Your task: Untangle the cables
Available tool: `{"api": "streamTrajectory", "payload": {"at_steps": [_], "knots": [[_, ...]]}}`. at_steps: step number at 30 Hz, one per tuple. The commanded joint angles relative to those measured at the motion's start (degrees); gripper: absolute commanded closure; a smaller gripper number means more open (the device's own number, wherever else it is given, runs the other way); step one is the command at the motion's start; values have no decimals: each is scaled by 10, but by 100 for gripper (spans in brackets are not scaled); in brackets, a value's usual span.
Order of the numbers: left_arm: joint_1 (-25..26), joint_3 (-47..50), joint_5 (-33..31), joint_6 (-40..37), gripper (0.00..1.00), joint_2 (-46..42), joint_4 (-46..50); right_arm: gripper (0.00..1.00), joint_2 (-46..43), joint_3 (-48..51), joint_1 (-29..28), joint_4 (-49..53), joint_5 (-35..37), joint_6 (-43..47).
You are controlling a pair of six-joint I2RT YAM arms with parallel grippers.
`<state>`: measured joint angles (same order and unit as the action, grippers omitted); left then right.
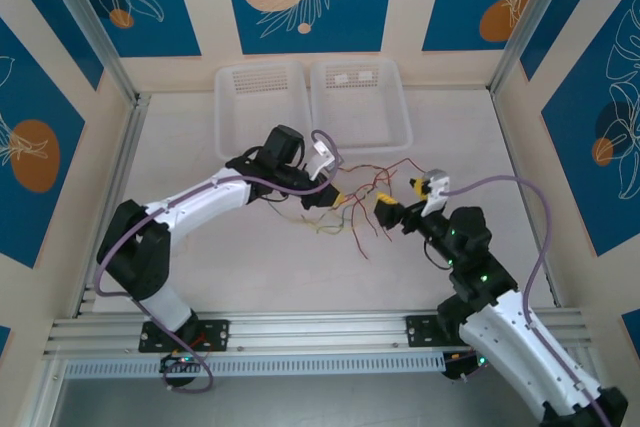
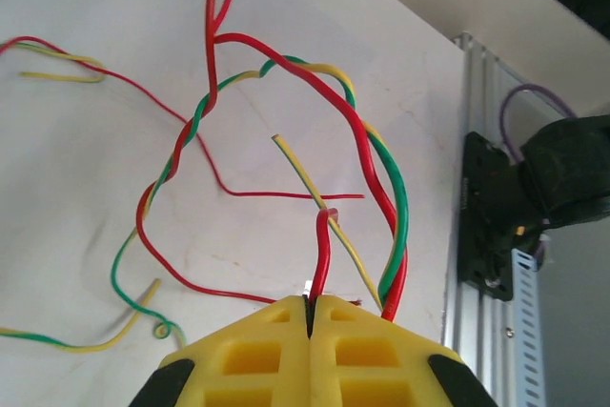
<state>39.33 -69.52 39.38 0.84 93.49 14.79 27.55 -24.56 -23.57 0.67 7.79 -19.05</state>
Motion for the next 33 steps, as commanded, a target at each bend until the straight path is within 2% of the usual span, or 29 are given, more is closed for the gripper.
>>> {"api": "streamTrajectory", "payload": {"at_steps": [1,2,4,6,8,13,24,28,30,32,33], "knots": [[10,7,-59,-21,100,-34,-14,10,55,-46,97,64,-190,-168],[13,10,-74,-24,100,-40,-13,13,80,-55,125,60,-249,-198],[16,14,-92,-29,100,-49,-15,17,123,-63,152,33,-318,-254],[20,19,-107,-32,100,-56,-19,24,162,-73,156,16,-359,-297],[22,24,-108,-33,100,-61,-23,25,191,-86,145,7,-383,-318],[29,36,-122,-29,100,-72,-43,25,260,-109,106,-13,-397,-341],[36,60,-105,-34,100,-99,-88,28,392,-132,25,-118,-322,-352],[39,71,-80,-38,100,-104,-101,44,430,-148,16,-153,-283,-352],[40,82,-64,-38,100,-109,-116,64,438,-153,15,-163,-268,-349],[39,96,-65,-37,100,-119,-134,89,437,-158,16,-154,-250,-344],[40,104,-72,-36,100,-124,-142,91,433,-160,17,-144,-239,-344]]}}
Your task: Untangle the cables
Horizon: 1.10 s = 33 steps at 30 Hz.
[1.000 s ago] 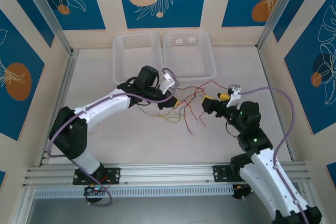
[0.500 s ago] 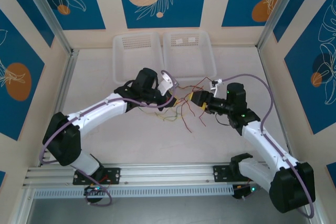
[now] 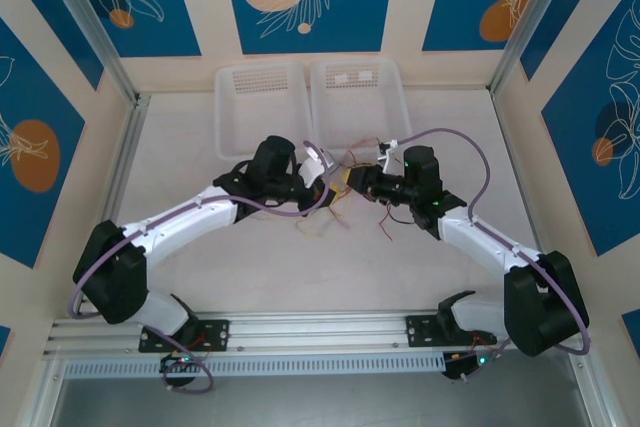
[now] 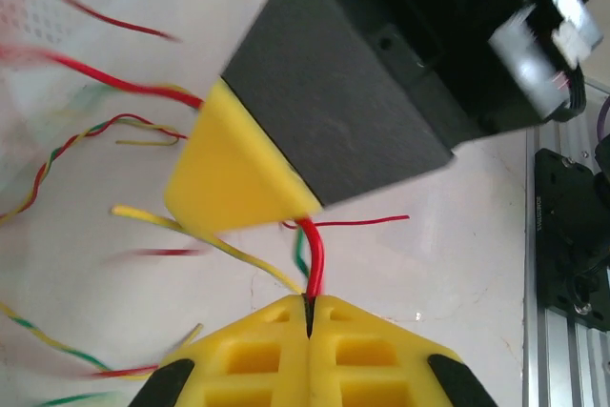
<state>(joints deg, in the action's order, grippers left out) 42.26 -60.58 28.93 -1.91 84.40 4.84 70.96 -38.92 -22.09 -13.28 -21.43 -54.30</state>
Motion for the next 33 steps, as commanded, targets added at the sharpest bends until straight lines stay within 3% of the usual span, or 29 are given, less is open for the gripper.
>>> {"api": "streamTrajectory", "payload": {"at_steps": [1,4,10,17,18,21,22,27,33], "knots": [[10,25,21,-7,100,-40,-54,92,-6,-16,5,7,66,12],[8,56,-22,4,100,-60,-88,100,-26,-15,15,57,106,26],[-11,92,-25,34,100,-87,-138,98,-62,-5,51,141,157,53],[-27,88,-32,45,100,-83,-131,99,-99,14,81,160,141,64],[-27,77,-26,43,92,-72,-119,100,-101,16,78,154,137,64],[-25,43,18,45,27,-35,-107,100,-104,22,64,136,135,60],[-23,33,31,48,20,-24,-112,100,-104,23,56,131,140,58],[15,-41,29,-3,13,35,-44,100,-103,26,26,113,155,48],[17,-56,49,10,13,87,-68,100,-120,27,10,112,167,40]]}}
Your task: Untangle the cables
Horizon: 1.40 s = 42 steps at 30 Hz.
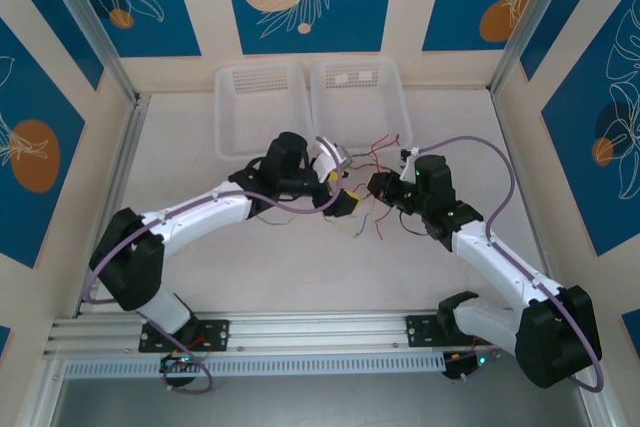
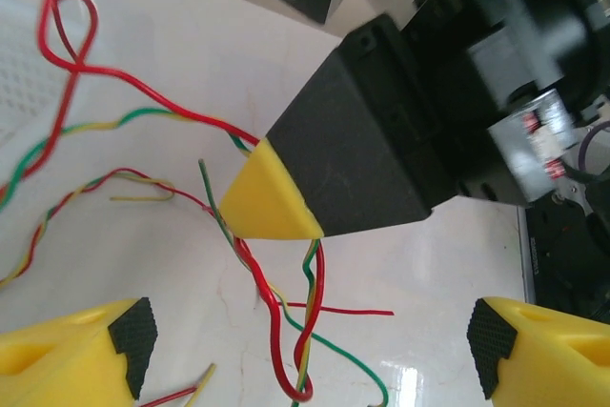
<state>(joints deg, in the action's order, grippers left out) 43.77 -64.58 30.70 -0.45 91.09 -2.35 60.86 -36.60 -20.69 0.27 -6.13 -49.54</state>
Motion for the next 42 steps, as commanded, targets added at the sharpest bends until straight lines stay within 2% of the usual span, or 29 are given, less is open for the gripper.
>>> {"api": "streamTrajectory", "payload": {"at_steps": [1,5,6,7,8,10,11,16,17,18,20,24,26,27,29,32,35,41,42], "knots": [[4,-19,42,1,12,29,-3,100,-21,3,-5,-22,15,-7],[12,-44,52,4,12,67,0,100,-28,3,-8,-19,18,-6],[12,-46,56,5,16,76,-6,100,-29,2,-8,-19,16,-7],[13,-48,56,6,26,82,-12,100,-29,2,-9,-22,12,-5],[14,-47,52,9,41,85,-18,100,-28,1,-10,-23,10,-3],[14,-41,26,13,90,81,-27,100,-28,-3,-12,-11,17,3],[14,-40,15,14,100,77,-26,100,-29,-3,-13,-3,24,7],[13,-19,-20,17,100,40,-22,100,-32,-8,-11,59,85,31],[13,-11,-20,17,96,30,-26,100,-32,-11,-11,76,98,34],[13,-1,-23,20,87,18,-32,100,-31,-12,-9,87,104,39],[13,17,-25,18,82,1,-44,100,-32,-12,-6,90,104,46],[12,17,-22,23,58,2,-40,100,-33,-6,-7,71,89,45],[12,16,-12,27,58,9,-48,100,-33,-4,-9,61,82,45],[12,12,-11,29,54,14,-51,100,-33,-5,-10,56,79,43],[12,-3,-13,38,30,28,-45,100,-34,-5,-12,51,72,41],[12,-27,-6,33,23,52,-28,100,-36,-2,-18,40,66,41],[12,-44,-6,30,27,73,-20,100,-36,0,-23,30,62,43],[12,-68,9,25,55,98,-8,100,-39,3,-29,24,65,45],[12,-66,10,26,64,98,-10,100,-43,4,-28,26,68,46]]}}
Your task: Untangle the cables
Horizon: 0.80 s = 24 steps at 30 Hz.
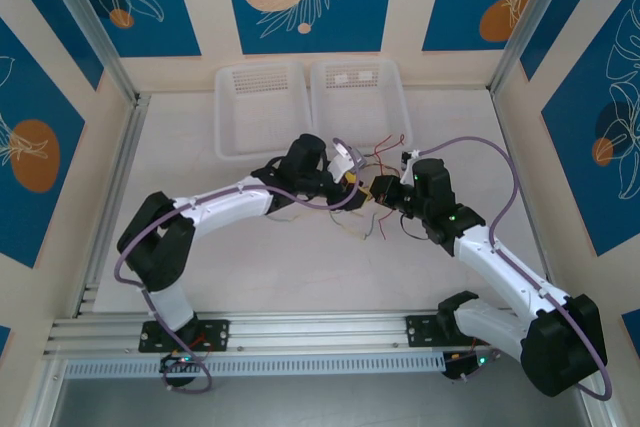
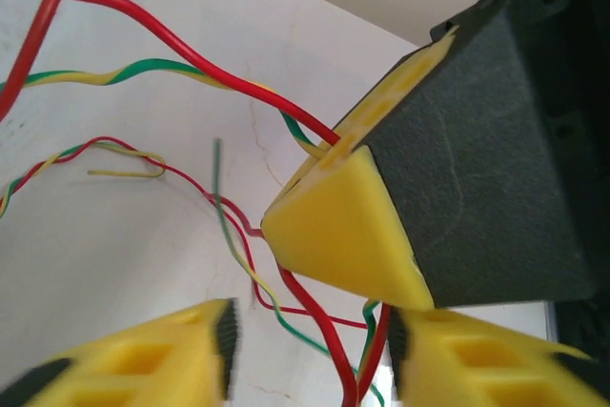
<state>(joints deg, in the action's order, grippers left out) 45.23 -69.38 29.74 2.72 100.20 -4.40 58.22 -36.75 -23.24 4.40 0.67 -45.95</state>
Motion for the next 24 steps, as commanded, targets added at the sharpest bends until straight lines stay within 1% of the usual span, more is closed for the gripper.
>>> {"api": "streamTrajectory", "payload": {"at_steps": [1,2,3,4,7,11,13,15,16,17,19,20,22,24], "knots": [[-3,-15,19,-6,74,5,11,100,-19,5,-2,-13,3,12],[-3,-13,17,-7,83,2,12,100,-20,3,-2,-7,7,16],[-2,-8,11,-7,95,-3,12,100,-19,-2,-1,6,16,20],[-2,0,5,-6,100,-10,9,100,-17,-8,0,23,28,24],[-4,29,-22,-2,100,-41,-10,100,-7,-23,6,74,65,24],[-6,69,-72,9,100,-90,-38,100,4,-24,25,104,78,8],[-11,98,-95,19,100,-117,-69,83,10,-25,38,115,78,-5],[-15,121,-110,28,100,-139,-91,71,11,-19,47,113,75,-11],[-17,131,-113,31,100,-149,-104,75,11,-15,50,106,68,-11],[-19,139,-120,34,100,-158,-111,85,11,-13,54,99,62,-10],[-22,156,-145,43,100,-176,-125,97,15,-11,58,93,52,-7],[-23,163,-156,49,100,-185,-133,99,18,-11,59,92,47,-4],[-31,177,-164,62,100,-198,-151,100,23,-12,60,92,46,-2],[-38,181,-151,72,100,-205,-161,100,25,-6,60,85,47,-3]]}}
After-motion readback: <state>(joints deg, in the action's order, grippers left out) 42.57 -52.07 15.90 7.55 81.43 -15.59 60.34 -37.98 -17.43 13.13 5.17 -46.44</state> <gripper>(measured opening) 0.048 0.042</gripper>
